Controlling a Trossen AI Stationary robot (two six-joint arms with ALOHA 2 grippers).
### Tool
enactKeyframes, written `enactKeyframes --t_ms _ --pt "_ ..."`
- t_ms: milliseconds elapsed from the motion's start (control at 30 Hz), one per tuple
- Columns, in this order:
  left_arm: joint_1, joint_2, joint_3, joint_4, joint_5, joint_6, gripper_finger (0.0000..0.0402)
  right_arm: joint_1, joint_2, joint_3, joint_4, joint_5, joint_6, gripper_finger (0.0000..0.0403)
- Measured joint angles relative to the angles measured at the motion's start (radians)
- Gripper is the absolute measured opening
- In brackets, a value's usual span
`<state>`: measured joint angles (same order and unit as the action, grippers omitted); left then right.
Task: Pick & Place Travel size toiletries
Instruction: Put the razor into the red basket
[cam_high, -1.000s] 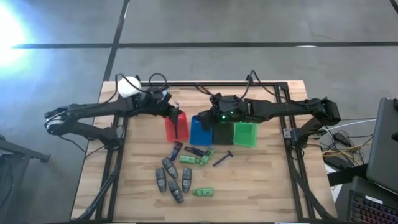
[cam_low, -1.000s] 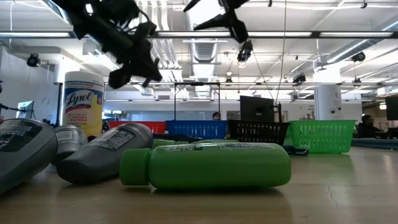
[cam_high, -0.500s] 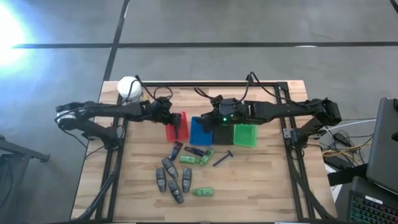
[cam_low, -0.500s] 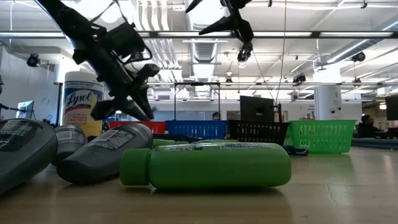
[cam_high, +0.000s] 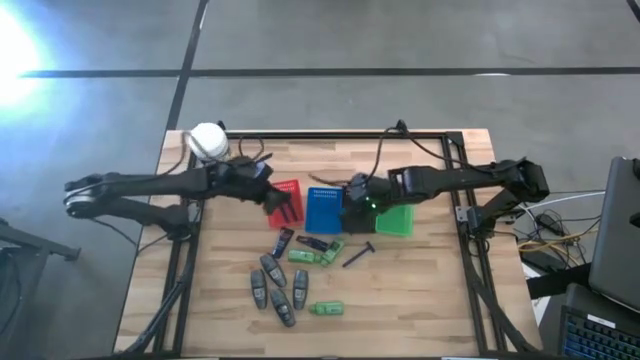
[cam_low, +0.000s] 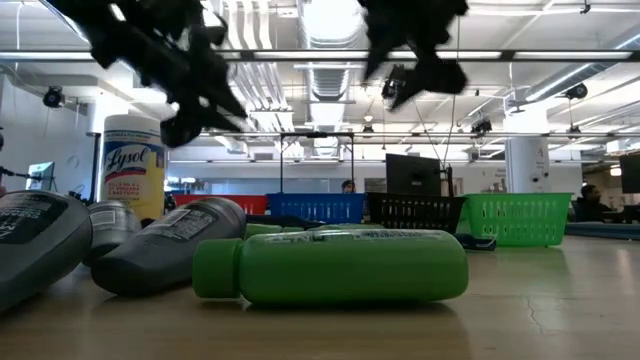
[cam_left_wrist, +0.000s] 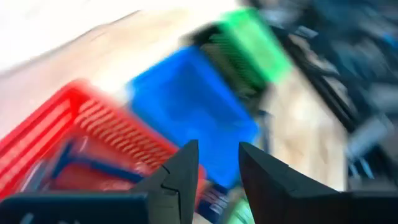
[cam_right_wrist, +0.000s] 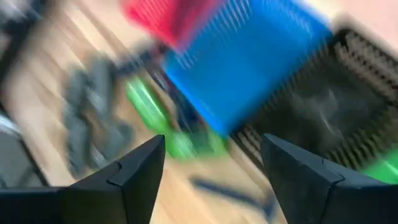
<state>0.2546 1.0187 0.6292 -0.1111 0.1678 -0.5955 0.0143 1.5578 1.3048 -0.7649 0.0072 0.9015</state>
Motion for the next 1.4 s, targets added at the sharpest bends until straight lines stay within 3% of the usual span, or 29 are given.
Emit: enactKeyframes --t_ms 67,167,300,500,700,1000,1400 --pt "-0.027 -0.065 0.000 0.000 0.041 0.143 0.0119 0.021 0.000 -0.024 -0.022 -0.043 -0.094 0.0248" --pt "-0.061 -0.149 -0.001 -0.002 0.060 0.262 0.0119 0.079 0.002 -0.064 -0.023 -0.076 -0.364 0.0237" --pt "-0.065 -0.211 -0.003 -0.003 0.056 0.259 0.0119 0.152 0.009 -0.133 -0.024 -0.129 -0.718 0.0221" --pt "-0.065 -0.238 -0.010 -0.005 0.056 0.214 0.0119 0.214 0.008 -0.217 0.003 -0.145 -0.914 0.0202" --pt "-0.065 -0.223 -0.013 -0.022 0.055 0.200 0.0119 0.221 0.078 -0.241 0.071 -0.142 -1.006 0.0184" --pt "-0.065 -0.216 -0.013 -0.025 0.055 0.175 0.0120 0.209 0.282 -0.103 0.034 -0.083 -1.037 0.0162" --pt "-0.065 -0.213 -0.013 -0.025 0.055 0.173 0.0120 0.206 0.336 -0.083 0.013 -0.004 -1.080 0.0133"
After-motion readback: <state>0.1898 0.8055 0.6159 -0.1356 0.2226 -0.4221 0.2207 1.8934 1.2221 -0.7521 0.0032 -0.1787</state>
